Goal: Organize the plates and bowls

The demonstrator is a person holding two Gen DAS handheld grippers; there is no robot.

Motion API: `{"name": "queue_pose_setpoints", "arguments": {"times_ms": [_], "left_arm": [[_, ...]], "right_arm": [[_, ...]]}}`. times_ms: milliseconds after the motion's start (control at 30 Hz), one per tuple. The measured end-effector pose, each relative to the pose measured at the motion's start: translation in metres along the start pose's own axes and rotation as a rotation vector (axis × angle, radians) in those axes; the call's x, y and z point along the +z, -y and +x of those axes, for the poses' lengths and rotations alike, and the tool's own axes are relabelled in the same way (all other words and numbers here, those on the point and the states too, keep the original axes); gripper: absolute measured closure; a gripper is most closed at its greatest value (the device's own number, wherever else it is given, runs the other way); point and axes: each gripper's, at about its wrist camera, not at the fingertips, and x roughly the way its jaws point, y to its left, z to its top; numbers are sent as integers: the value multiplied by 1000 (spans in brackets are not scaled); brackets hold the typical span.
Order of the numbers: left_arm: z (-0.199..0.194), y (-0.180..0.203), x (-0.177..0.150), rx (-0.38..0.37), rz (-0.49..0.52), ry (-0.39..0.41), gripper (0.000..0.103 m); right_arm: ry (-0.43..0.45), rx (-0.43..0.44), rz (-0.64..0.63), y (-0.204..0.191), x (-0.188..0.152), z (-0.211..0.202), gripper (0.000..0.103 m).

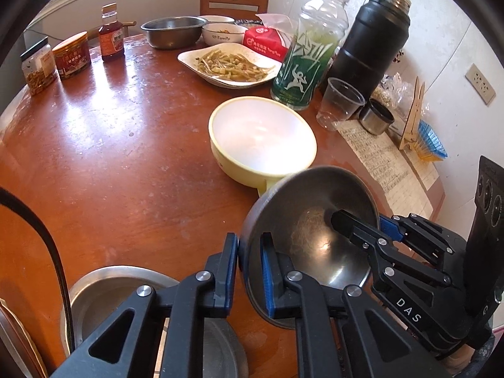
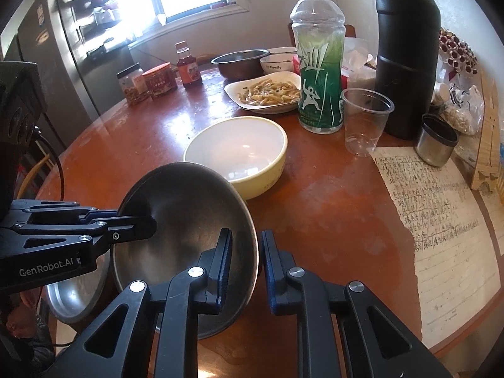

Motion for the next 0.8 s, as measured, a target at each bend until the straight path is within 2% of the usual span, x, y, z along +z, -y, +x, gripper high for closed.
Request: {"name": "queue_pose_setpoints", "arguments": {"times_ms": [333, 800], "left_arm": [[-2, -7, -1, 2, -16, 8, 89], [18, -5, -3, 4, -23, -56, 89]], "right_arm": [[14, 6, 5, -3, 3, 6, 85], [-50, 30, 49, 3, -13, 19, 84]]}}
